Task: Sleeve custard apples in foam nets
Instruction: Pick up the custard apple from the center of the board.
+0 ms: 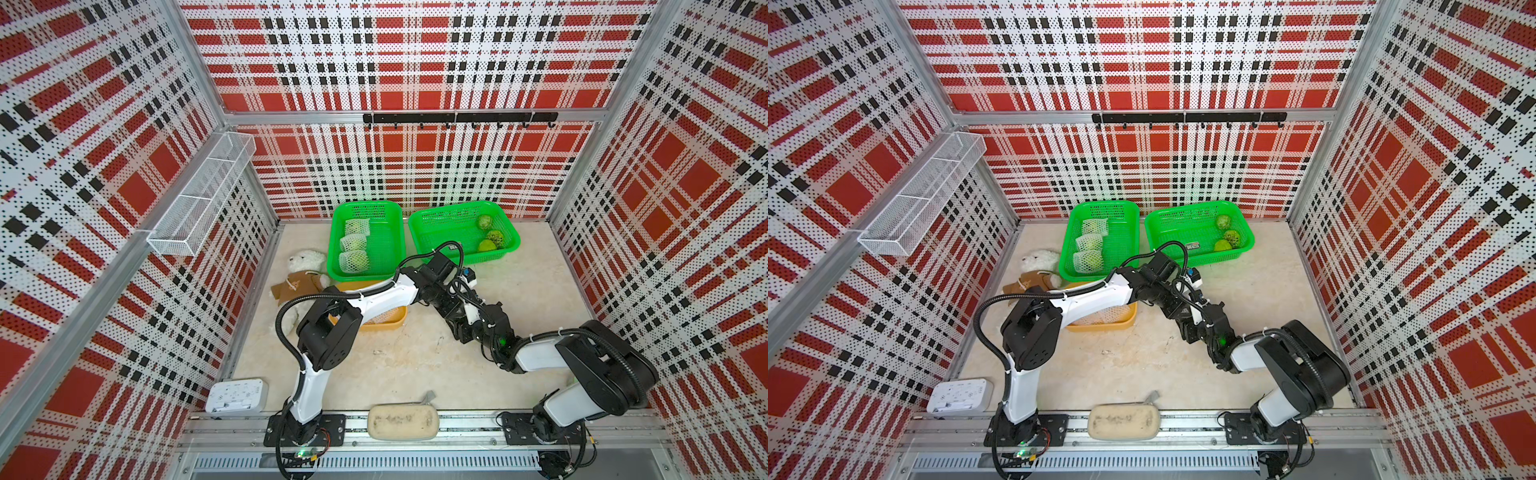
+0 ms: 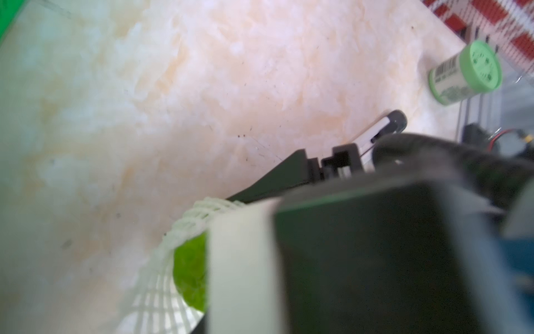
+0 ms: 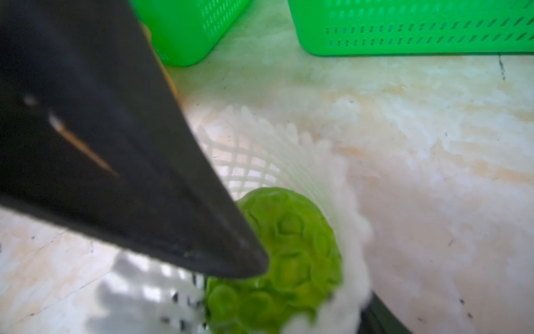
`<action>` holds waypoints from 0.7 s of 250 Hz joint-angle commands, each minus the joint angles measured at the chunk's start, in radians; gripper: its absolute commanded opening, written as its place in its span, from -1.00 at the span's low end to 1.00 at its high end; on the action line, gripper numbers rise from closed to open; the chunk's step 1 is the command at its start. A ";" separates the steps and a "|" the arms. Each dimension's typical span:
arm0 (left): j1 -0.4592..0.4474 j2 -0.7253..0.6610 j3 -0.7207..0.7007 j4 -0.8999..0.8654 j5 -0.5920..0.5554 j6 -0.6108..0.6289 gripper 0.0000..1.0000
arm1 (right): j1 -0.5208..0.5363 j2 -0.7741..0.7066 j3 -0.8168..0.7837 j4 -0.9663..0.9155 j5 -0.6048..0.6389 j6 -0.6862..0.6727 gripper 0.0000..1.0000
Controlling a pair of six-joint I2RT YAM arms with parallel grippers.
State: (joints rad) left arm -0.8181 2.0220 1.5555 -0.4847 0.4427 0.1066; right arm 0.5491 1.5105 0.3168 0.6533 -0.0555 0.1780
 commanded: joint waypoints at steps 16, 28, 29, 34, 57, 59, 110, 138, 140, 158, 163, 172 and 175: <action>0.052 -0.181 -0.062 0.135 0.103 -0.040 0.32 | 0.007 -0.129 0.030 -0.164 -0.082 0.039 0.16; 0.073 -0.231 -0.097 0.166 0.139 -0.048 0.76 | 0.007 -0.168 0.062 -0.273 -0.109 0.050 0.15; 0.075 -0.235 -0.100 0.168 0.141 -0.050 0.79 | 0.007 -0.172 0.065 -0.283 -0.112 0.051 0.15; 0.083 -0.253 -0.115 0.182 0.153 -0.055 0.98 | 0.007 -0.190 0.076 -0.327 -0.127 0.056 0.14; 0.116 -0.354 -0.193 0.257 0.207 -0.079 0.99 | 0.006 -0.273 0.116 -0.502 -0.185 0.073 0.13; 0.119 -0.363 -0.201 0.262 0.213 -0.079 0.99 | 0.006 -0.281 0.120 -0.517 -0.190 0.074 0.13; 0.141 -0.556 -0.347 0.327 0.329 -0.044 0.99 | -0.004 -0.399 0.292 -0.941 -0.401 0.096 0.13; 0.129 -0.630 -0.405 0.313 0.380 0.024 0.99 | -0.014 -0.415 0.398 -1.143 -0.543 0.093 0.13; 0.127 -0.634 -0.408 0.311 0.383 0.027 0.99 | -0.015 -0.416 0.404 -1.155 -0.552 0.091 0.13; 0.117 -0.664 -0.429 0.275 0.392 0.080 0.99 | -0.024 -0.435 0.458 -1.242 -0.633 0.087 0.13; 0.111 -0.669 -0.429 0.254 0.387 0.099 0.99 | -0.031 -0.441 0.471 -1.258 -0.652 0.088 0.13; 0.097 -0.676 -0.428 0.220 0.371 0.133 0.99 | -0.047 -0.449 0.499 -1.292 -0.699 0.088 0.13; 0.093 -0.679 -0.427 0.209 0.366 0.143 0.99 | -0.053 -0.450 0.508 -1.306 -0.714 0.085 0.13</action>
State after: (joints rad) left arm -0.6971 1.3766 1.1404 -0.2020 0.7818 0.1284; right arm 0.5297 1.0973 0.7429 -0.4309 -0.5621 0.2642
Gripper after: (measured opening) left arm 0.993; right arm 0.634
